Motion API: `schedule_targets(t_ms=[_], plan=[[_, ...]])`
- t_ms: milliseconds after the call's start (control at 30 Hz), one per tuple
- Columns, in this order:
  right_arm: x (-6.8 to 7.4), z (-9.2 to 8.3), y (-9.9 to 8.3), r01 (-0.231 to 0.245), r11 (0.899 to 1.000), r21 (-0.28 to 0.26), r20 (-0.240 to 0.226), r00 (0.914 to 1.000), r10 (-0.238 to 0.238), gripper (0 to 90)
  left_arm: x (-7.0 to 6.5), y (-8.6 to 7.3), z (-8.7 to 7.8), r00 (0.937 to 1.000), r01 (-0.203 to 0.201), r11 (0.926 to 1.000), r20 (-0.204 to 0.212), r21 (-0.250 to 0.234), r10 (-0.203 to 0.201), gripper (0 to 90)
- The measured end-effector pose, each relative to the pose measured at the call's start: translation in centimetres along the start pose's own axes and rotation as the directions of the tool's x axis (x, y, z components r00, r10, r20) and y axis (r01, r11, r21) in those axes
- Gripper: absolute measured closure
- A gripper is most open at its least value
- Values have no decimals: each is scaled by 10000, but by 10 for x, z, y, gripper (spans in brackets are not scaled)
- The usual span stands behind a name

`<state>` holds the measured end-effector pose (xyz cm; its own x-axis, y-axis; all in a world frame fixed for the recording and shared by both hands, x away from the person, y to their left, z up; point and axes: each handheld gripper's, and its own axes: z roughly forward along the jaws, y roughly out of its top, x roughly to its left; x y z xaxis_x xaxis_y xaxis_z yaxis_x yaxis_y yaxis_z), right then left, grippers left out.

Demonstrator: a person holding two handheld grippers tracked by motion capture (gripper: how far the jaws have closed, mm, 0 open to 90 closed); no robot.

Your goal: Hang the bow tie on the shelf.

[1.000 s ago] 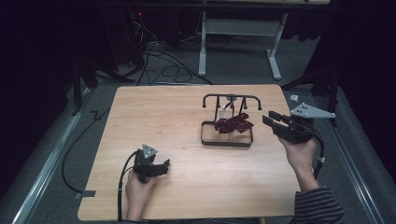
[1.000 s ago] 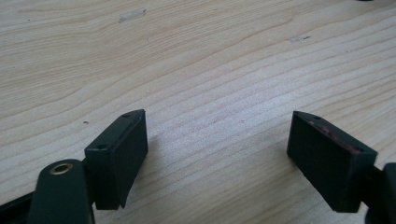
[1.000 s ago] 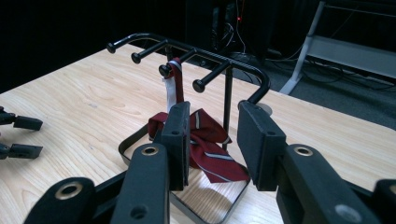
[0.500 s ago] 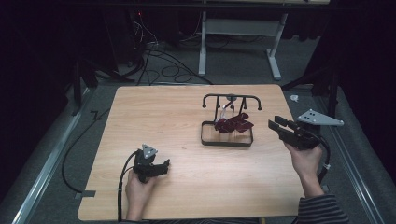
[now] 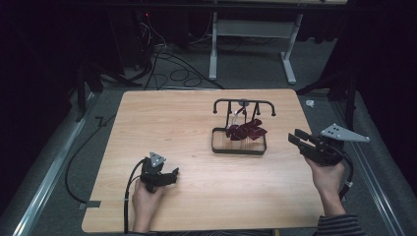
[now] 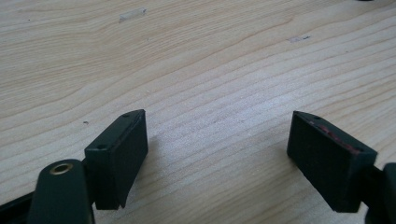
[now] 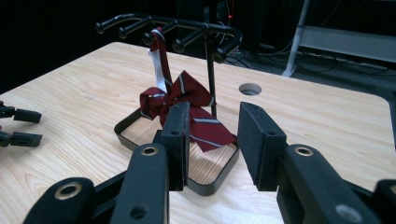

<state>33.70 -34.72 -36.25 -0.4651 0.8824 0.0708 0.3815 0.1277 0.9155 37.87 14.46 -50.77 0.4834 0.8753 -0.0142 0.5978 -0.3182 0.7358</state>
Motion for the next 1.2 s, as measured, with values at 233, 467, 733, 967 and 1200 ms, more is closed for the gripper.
schedule_targets(t_ms=[233,467,733,967,1200], plan=[[-5,-4,-11,-229,9997,38,46,9997,229,658,0,0,0,10000,-2,10000,9,12,2,207],[-6,-7,-20,-401,9991,137,113,9991,400,657,0,0,0,10000,-2,10000,1,3,2,207],[-7,-8,-28,-597,9980,190,86,9982,595,658,0,0,0,10000,-4,10000,8,11,4,207],[-7,-6,-36,-692,9973,262,1,9976,692,656,0,0,0,10000,-1,10000,-1,1,1,207],[-5,-2,-43,-767,9962,412,-102,9970,772,655,0,0,0,10000,-4,10000,-2,2,4,207]])
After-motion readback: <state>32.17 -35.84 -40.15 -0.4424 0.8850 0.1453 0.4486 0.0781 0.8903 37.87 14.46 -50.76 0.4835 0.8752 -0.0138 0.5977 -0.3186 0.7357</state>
